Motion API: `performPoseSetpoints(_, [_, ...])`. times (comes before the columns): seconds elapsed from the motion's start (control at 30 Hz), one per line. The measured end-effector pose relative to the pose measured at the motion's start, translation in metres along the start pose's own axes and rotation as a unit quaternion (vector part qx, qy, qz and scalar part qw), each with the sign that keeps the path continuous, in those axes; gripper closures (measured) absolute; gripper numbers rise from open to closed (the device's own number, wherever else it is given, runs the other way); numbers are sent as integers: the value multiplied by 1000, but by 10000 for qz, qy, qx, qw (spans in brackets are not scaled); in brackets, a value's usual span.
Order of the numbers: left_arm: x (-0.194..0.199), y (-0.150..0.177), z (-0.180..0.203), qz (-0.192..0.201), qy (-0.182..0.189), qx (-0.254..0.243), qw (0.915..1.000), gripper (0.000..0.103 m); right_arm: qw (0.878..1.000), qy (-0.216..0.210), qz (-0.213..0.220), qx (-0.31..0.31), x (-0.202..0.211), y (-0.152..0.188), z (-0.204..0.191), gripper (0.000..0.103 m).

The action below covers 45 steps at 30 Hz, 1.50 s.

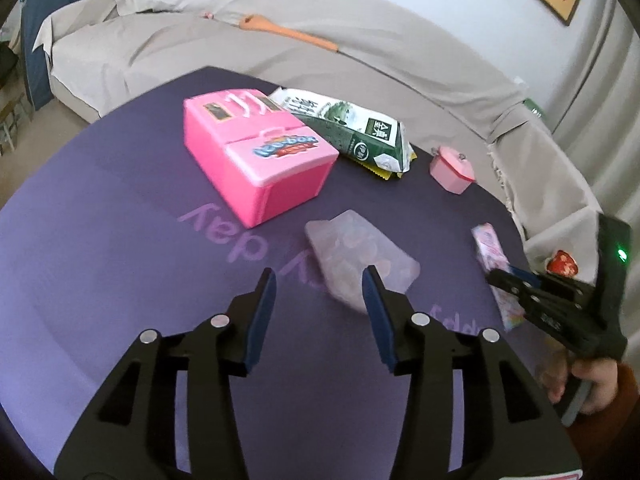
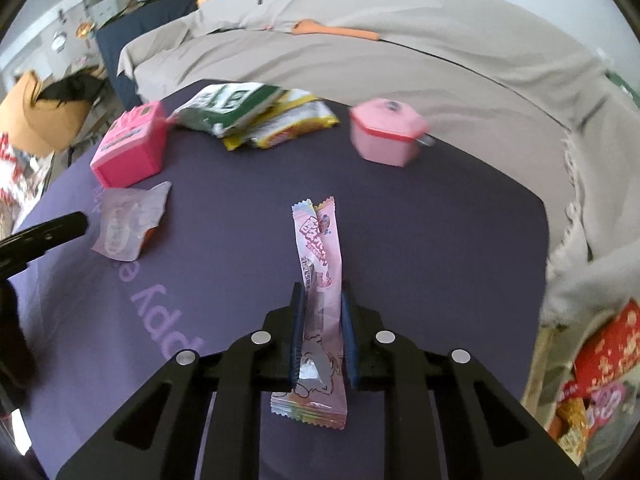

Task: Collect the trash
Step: 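Carry the pink wrapper and clear tray over the trash bin with both grippers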

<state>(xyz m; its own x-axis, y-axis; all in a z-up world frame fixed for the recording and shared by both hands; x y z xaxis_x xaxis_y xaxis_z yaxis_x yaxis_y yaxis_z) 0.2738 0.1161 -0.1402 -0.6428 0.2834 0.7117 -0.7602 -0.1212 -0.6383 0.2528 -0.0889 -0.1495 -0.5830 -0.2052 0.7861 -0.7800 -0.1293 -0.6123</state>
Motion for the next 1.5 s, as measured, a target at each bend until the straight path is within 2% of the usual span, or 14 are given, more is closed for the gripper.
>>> performPoseSetpoints(0.13, [-22,-2,9,-219,-148,-17,9997,60,9999,-11,44,-156,5,2,14,85])
performPoseSetpoints(0.27, [-29,-5,12,-217,-292,129,9993,63,9997,-58,72,-208,10,5,20,85])
performPoseSetpoints(0.4, [-35,-3,18,-229,-365,155,9990,91,9998,-51,65,-180,8,5,21,85])
performPoseSetpoints(0.53, [-24,2,32,-128,-78,156,9998,97,10000,37,-39,-64,3,7,18,85])
performPoseSetpoints(0.67, [-10,4,46,40,60,21,10000,99,9999,114,-95,60,10,2,14,85])
performPoseSetpoints(0.97, [21,-4,75,293,344,-148,9989,100,9993,221,279,145,59,-19,16,85])
performPoseSetpoints(1.27, [59,-35,120,581,527,-406,9961,100,9946,410,954,-91,127,-40,59,85])
performPoseSetpoints(1.5, [79,-59,188,790,768,-821,9905,100,9873,660,1435,-172,180,-41,101,85])
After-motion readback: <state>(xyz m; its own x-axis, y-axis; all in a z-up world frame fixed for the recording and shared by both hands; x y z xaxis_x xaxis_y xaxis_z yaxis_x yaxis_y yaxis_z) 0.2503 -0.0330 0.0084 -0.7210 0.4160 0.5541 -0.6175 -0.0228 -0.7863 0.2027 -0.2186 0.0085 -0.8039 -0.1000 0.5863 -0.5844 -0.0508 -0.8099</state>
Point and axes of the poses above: each gripper's, at about its wrist camera, not at the fingertips, and x roughly against the way its jaws point, z to its right, y to its underside, the point moved 10 cm from there along -x, roughly the way its jaws point, and after that the axes turned 4 degrees about z, right-handed, at the moved point
